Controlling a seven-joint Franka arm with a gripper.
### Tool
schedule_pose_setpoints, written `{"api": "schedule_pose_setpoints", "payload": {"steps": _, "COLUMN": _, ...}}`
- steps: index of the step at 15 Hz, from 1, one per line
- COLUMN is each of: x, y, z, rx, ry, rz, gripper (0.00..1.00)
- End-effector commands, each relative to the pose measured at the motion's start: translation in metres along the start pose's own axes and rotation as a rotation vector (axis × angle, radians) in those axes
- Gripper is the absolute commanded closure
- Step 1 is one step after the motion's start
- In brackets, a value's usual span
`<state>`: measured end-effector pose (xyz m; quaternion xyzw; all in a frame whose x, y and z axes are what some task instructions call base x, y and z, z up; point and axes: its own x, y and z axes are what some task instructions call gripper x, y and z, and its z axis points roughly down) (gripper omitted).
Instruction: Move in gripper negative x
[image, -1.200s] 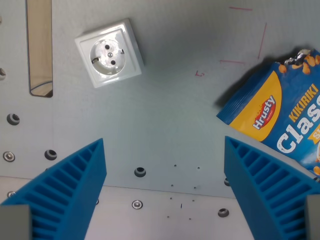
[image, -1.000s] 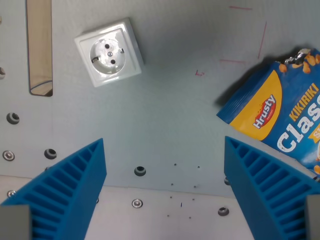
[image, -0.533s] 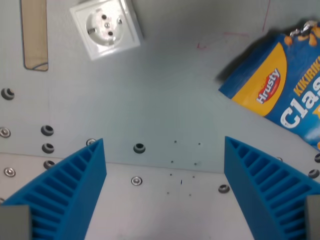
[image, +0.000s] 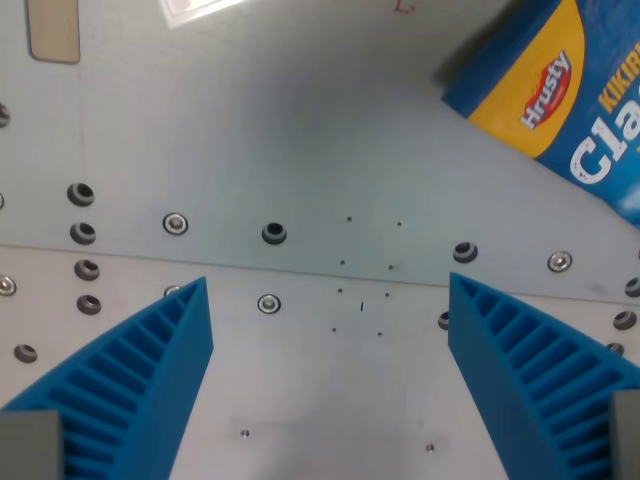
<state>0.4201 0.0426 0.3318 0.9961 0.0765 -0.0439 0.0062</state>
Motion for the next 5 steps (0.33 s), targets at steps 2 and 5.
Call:
{"api": "schedule_pose_setpoints", "payload": {"steps": 2, "x": -0.031, "y": 0.003, "z": -0.002, "rx": 0.002, "ry": 0.081, "rz": -0.002, "gripper": 0.00}}
{"api": "schedule_pose_setpoints", "payload": {"steps": 5, "x": -0.046, "y": 0.003, "z": -0.001, "rx": 0.002, "ry": 0.081, "rz": -0.002, "gripper": 0.00}}
